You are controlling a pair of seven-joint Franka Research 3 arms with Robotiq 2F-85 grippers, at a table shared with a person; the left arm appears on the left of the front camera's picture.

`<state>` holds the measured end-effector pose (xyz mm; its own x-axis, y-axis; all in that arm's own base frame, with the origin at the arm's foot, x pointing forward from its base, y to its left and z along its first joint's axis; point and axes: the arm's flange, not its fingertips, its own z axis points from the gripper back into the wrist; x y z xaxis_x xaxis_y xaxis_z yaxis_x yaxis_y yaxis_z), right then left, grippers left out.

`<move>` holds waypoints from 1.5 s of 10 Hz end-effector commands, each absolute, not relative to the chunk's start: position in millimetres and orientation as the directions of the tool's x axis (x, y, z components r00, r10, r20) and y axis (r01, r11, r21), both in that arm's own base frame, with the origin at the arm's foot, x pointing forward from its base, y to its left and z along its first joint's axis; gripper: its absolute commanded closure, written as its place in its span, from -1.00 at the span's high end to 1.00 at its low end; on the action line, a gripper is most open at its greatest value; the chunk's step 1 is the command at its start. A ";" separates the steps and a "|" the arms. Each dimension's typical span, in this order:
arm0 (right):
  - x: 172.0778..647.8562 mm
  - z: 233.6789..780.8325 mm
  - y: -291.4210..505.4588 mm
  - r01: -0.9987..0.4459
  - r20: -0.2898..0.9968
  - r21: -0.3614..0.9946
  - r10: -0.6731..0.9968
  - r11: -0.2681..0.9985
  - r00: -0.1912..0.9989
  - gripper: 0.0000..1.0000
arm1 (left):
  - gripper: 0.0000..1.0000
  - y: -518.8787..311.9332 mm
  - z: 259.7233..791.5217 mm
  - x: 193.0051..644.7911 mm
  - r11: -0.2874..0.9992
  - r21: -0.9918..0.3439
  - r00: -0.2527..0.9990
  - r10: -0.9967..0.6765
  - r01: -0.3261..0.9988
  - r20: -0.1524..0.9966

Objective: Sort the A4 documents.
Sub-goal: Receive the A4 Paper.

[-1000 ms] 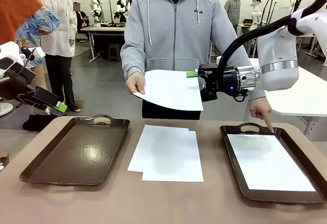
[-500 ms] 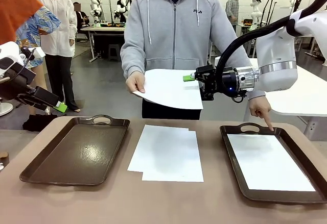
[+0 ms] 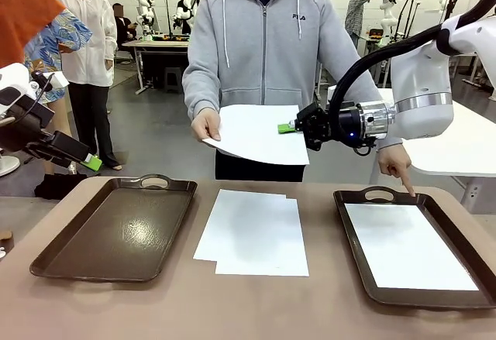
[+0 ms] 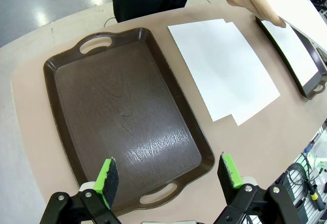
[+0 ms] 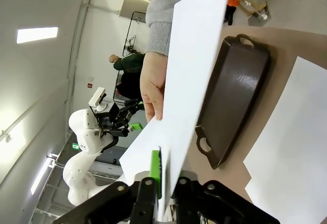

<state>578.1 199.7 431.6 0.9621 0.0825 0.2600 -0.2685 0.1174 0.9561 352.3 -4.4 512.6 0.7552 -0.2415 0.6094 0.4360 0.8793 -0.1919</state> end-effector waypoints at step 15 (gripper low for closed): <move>577.4 431.8 198.3 -0.269 0.260 0.957 0.091 0.105 0.961 -1.00 | 1.00 -3.2 511.3 352.5 0.877 -0.201 0.756 -0.238 0.437 0.609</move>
<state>577.0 197.4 430.5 0.9614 0.1006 0.2560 -0.2656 0.0979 0.9591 352.3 -4.4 512.6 0.7552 -0.2415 0.6094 0.4360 0.8793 -0.1919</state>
